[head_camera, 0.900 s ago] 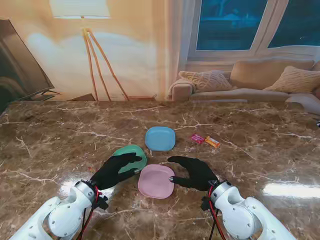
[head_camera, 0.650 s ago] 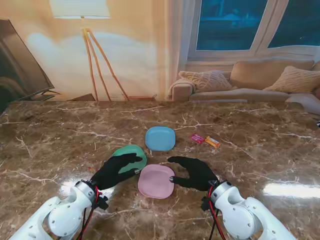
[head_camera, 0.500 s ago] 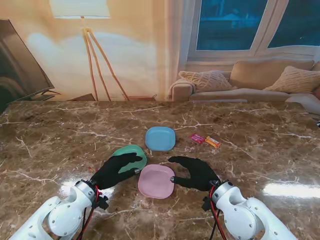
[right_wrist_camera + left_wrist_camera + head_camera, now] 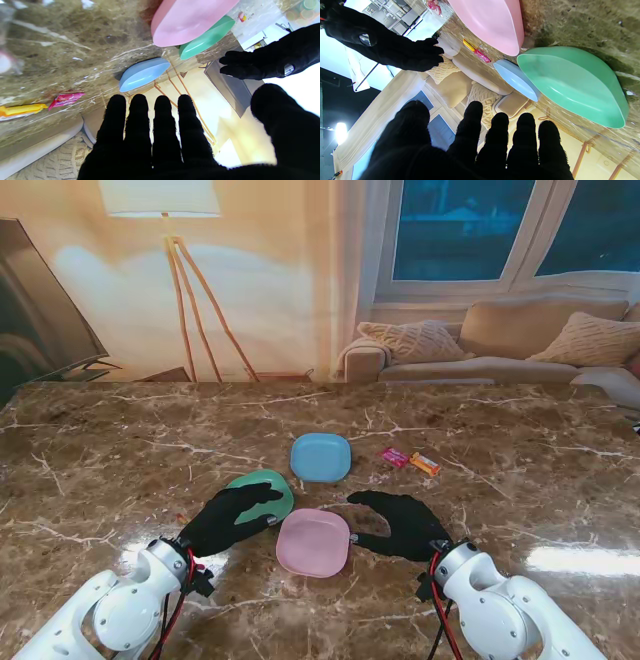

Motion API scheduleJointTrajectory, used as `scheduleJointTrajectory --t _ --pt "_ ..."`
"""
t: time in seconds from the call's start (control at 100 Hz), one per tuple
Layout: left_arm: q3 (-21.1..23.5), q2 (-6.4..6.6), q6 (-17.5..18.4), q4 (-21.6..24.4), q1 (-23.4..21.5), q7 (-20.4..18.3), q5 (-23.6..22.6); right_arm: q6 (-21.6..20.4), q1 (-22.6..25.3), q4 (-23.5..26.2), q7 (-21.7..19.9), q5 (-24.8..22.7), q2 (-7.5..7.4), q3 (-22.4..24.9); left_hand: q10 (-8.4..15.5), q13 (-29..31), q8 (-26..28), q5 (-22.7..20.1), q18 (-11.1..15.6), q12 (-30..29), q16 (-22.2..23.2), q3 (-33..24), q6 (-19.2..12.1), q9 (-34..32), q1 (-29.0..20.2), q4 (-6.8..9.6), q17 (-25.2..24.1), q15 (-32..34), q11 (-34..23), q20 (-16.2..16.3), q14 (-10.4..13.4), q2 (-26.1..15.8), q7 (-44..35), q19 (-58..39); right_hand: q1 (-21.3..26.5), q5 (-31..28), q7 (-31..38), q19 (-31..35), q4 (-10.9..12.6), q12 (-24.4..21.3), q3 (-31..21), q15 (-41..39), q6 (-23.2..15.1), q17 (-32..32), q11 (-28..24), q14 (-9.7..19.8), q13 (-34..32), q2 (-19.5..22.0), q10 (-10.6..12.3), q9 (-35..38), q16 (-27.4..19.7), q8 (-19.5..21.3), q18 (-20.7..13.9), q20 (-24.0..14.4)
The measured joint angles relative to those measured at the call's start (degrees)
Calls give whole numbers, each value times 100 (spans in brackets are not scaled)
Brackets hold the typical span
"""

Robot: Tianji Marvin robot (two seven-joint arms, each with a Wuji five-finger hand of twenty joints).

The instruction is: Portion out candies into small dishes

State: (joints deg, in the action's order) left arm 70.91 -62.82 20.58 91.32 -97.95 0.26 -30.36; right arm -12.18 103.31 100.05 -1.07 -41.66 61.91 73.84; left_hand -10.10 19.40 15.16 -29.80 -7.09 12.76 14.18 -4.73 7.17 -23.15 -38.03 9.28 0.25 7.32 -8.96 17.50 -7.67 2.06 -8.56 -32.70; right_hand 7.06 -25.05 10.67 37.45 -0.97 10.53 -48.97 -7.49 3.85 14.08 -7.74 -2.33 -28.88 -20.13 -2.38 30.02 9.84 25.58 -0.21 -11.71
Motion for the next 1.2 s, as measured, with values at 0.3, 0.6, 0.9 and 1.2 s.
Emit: scheduleJointTrajectory --t 0.3,0.6,0.9,1.2 --pt "-25 0 -20 -15 22 82 -80 12 386 313 -401 -482 -73 604 0 0 0 0 0 0 0 37 0 0 0 0 0 0 0 0 0 0 0 0 6 61 -5 0 0 41 0 0 0 58 0 -1 0 -71 0 4 0 0 15 0" --pt "-59 -13 24 -126 77 189 -109 167 618 455 -471 -1010 -128 887 0 0 0 -1 0 0 0 37 0 0 0 0 0 0 0 0 0 0 0 0 268 61 -5 16 30 67 26 0 -4 63 0 -3 0 -481 6 83 60 0 56 -58" --pt "-34 -13 33 -138 84 184 -131 557 545 349 -679 -1523 -179 920 0 0 0 -1 0 0 0 37 0 -1 0 0 0 -1 0 0 0 0 0 0 1047 437 -173 -14 -95 67 492 88 120 -106 74 -17 218 -1054 13 -267 61 2 165 -197" --pt "-8 -13 29 -138 77 195 -157 1002 395 19 -577 -2064 -238 745 0 0 0 -1 0 0 0 37 0 -1 0 0 0 -1 0 0 0 0 0 0 1460 1111 -592 -159 -95 69 1223 52 198 -167 33 -24 496 -1479 2 -851 147 -10 505 -385"
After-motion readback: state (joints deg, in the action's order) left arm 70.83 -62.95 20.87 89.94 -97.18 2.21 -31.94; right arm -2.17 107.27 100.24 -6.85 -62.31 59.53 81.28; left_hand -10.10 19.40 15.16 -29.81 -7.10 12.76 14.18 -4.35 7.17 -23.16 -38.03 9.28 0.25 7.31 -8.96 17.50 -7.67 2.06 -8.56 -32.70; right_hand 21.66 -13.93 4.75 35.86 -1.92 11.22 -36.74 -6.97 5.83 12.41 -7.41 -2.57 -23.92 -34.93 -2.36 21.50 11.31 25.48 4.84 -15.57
